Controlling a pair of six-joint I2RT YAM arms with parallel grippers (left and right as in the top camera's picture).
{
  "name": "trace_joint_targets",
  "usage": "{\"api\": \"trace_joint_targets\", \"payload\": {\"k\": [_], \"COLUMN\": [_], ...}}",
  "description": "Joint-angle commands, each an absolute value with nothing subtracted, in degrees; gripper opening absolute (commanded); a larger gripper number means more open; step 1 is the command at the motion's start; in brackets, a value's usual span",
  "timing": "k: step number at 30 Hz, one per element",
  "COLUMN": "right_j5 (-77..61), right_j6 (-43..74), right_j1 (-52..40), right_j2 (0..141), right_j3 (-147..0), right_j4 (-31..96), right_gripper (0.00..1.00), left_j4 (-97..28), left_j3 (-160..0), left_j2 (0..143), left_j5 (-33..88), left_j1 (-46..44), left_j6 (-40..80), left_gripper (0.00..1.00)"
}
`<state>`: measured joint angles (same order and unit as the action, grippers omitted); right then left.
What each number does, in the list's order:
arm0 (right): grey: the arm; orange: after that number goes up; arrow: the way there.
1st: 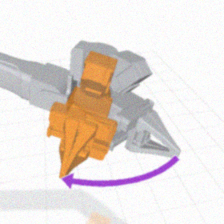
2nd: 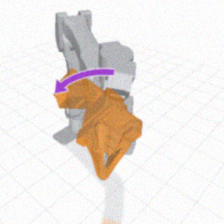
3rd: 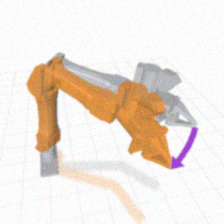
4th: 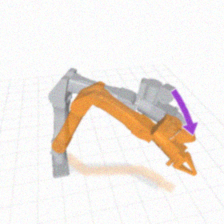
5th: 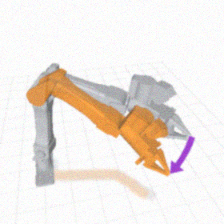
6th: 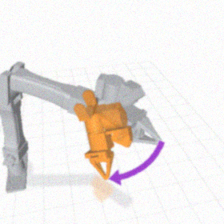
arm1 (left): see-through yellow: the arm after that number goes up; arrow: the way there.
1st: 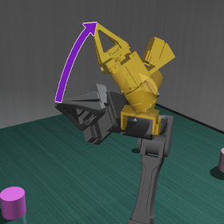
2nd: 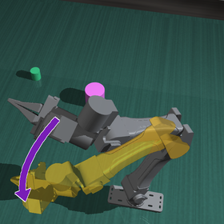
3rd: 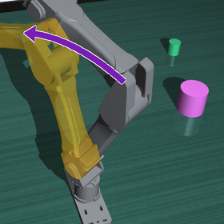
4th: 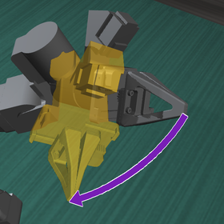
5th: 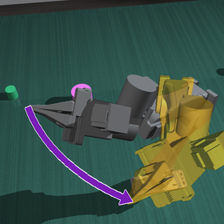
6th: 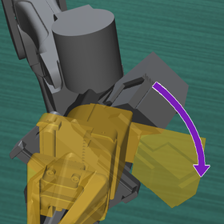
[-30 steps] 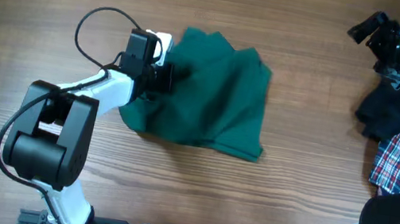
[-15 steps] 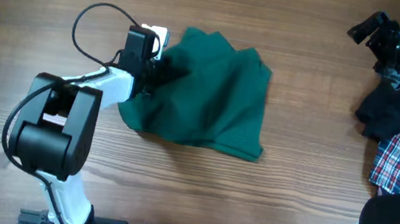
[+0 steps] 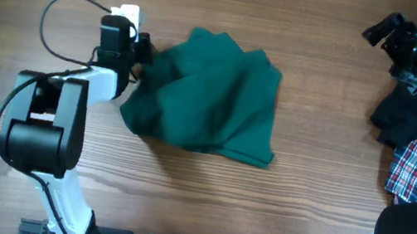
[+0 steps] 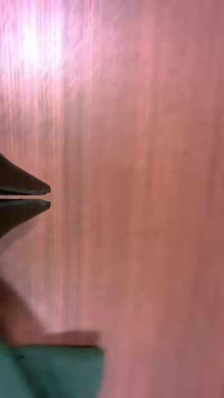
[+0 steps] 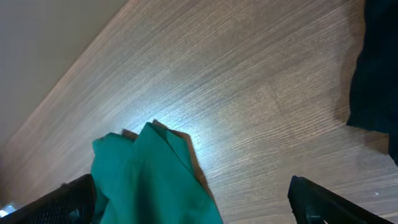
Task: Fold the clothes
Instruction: 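Lift the left gripper away and move the right gripper toward the garment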
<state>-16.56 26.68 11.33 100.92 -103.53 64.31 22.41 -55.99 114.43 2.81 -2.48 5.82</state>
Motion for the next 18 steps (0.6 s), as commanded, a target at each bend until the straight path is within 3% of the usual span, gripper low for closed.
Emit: {"api": "trace_joint_targets", "payload": {"k": [1,7,11,18], "right_j5": [-17.85,-18.02,-18.06,-18.06], "right_j6": [25.50,21.82,22.59,20.03], "right_j1": [11.05,10.72,10.72,9.85], "right_j2": [101.80,101.78,101.78,101.80], "right_j3": [-103.37,-103.37,-103.37,-103.37], "right_j4": [65.30,66.78,66.37,69.14], "right_gripper": [1.00,1.00,1.00,1.00], "left_j4": [23.77,19.62,2.90,-10.46], "left_j3": [-55.64,-55.64,-55.64,-55.64], "left_j2": [115.20,109.32,102.06,90.54], "left_j5": [2.07,8.45,15.22,15.11], "left_j1": [-1.48,-1.58,-1.61,-1.58], "left_j6": [4.75,5.21,8.38,5.98], "left_gripper": [0.04,0.04,0.04,0.06]}}
